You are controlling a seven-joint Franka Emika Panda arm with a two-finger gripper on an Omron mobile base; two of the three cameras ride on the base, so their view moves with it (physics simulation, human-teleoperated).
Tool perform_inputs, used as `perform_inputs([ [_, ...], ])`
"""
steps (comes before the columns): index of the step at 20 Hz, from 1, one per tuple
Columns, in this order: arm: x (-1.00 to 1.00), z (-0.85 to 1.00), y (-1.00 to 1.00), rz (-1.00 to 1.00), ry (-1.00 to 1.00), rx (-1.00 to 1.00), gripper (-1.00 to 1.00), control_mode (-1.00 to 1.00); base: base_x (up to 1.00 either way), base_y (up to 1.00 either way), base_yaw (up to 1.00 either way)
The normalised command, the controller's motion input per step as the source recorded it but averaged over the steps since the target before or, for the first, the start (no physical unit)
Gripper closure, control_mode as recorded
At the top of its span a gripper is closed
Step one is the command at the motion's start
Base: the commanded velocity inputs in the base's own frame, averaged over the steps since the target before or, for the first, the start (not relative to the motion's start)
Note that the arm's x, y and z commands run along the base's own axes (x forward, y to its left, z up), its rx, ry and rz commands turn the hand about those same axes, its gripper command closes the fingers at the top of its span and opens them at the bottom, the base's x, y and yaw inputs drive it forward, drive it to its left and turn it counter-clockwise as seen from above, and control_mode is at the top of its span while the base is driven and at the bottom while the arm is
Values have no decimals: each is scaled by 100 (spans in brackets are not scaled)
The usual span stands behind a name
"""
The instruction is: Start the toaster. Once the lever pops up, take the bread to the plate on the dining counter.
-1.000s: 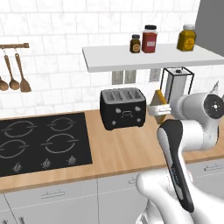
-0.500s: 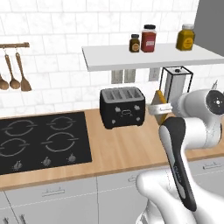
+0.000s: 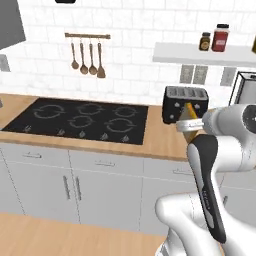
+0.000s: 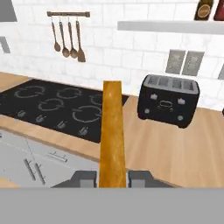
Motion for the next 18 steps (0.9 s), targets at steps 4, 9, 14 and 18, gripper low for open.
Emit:
perform_inputs([
  [4,0,0,0,0,0,0,100,100,-14,0,100],
  [9,0,0,0,0,0,0,100,100,-12,0,100],
  [14,0,0,0,0,0,0,100,100,-11,0,100],
  [18,0,0,0,0,0,0,100,100,-10,0,100],
])
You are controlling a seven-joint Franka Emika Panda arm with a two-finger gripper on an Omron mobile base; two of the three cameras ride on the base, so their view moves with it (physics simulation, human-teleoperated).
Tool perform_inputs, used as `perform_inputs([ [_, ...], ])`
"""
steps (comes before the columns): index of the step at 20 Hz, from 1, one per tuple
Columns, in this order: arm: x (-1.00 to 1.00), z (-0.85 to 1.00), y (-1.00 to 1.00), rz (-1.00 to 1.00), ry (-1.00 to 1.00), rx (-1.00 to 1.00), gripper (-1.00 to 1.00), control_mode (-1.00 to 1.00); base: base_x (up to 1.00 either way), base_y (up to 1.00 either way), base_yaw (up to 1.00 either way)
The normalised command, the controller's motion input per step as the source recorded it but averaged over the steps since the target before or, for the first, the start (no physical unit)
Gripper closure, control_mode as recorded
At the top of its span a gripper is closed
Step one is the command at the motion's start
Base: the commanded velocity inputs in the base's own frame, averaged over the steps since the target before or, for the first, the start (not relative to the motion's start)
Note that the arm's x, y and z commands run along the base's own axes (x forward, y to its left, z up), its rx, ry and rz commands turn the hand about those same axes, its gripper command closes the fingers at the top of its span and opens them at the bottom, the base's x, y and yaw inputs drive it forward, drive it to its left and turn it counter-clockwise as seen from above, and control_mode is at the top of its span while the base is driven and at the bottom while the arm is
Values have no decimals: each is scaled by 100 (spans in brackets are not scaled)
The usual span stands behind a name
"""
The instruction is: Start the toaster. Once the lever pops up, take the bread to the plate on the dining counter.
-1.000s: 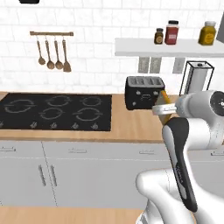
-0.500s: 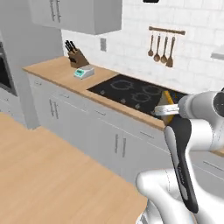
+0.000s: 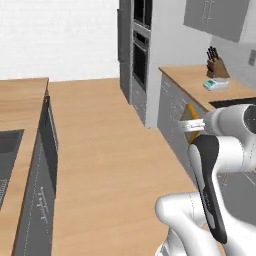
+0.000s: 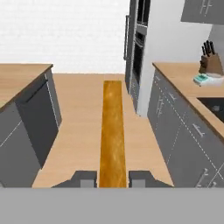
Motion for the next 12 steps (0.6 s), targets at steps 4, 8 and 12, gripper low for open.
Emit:
perform_inputs([
  [4,0,0,0,0,0,0,100,100,-7,0,100],
  [8,0,0,0,0,0,0,100,100,-4,0,100],
  [12,0,0,0,0,0,0,100,100,-5,10,100],
])
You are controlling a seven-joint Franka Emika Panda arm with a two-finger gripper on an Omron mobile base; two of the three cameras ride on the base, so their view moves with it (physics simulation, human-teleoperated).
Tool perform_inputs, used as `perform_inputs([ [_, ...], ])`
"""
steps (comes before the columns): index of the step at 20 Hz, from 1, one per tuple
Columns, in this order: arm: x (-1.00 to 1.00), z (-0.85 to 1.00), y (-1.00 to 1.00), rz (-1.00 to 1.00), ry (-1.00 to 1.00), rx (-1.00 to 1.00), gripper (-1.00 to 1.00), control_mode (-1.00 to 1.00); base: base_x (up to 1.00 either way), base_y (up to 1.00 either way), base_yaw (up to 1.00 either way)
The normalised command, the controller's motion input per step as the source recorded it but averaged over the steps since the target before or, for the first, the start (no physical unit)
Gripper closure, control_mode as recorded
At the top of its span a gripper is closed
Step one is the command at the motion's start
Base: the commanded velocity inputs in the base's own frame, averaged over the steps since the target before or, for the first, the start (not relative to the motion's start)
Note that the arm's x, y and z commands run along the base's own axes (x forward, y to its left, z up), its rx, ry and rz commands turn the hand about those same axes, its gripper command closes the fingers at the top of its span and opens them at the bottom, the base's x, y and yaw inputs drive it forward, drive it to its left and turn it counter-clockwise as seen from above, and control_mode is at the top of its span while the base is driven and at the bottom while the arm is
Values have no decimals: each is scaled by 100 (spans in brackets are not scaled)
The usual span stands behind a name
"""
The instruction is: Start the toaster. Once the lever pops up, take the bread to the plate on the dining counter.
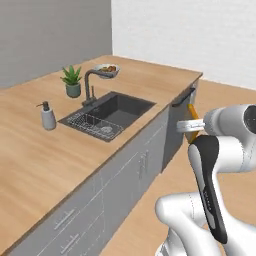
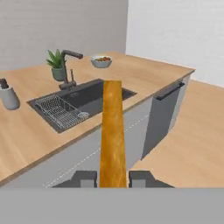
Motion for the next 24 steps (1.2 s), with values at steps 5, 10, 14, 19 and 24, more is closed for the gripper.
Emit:
perform_inputs([
  [5,0,0,0,0,0,0,100,100,-31,70,94],
  [10,0,0,0,0,0,0,100,100,-35,100,45],
  [14,0,0,0,0,0,0,100,100,0,100,7],
  [19,0,0,0,0,0,0,100,100,0,100,1],
  [24,0,0,0,0,0,0,100,100,0,100,6],
])
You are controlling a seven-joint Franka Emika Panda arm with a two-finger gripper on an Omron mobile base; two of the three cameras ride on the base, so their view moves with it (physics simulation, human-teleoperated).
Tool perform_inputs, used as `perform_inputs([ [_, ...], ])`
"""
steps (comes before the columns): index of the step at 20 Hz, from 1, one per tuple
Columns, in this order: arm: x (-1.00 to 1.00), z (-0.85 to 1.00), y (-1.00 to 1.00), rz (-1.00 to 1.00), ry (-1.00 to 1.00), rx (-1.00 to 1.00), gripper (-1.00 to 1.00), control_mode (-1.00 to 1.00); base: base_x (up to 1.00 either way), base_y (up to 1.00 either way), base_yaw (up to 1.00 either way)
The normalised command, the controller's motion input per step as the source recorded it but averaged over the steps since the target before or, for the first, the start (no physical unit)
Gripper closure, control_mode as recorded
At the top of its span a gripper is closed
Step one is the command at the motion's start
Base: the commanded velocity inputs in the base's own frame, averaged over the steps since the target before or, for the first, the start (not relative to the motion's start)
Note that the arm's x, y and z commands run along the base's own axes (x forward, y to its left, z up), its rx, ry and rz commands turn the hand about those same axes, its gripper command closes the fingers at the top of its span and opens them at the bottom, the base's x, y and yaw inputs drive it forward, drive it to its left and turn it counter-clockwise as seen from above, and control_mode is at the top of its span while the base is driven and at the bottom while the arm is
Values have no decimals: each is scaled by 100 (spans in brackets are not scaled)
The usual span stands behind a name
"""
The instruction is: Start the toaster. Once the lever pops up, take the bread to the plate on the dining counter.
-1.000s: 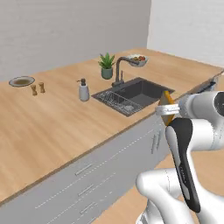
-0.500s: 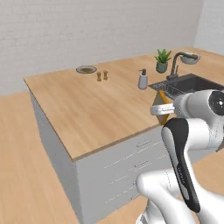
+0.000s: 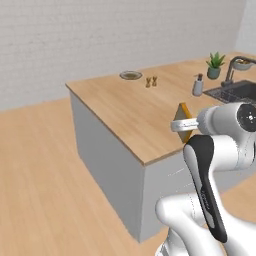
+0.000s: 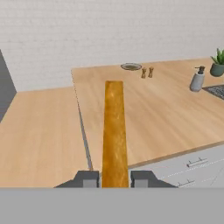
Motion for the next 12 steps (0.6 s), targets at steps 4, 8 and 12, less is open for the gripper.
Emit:
perform_inputs([
  [4,0,0,0,0,0,0,100,100,8,100,7],
  [8,0,0,0,0,0,0,100,100,47,100,7],
  [12,0,0,0,0,0,0,100,100,99,100,1],
])
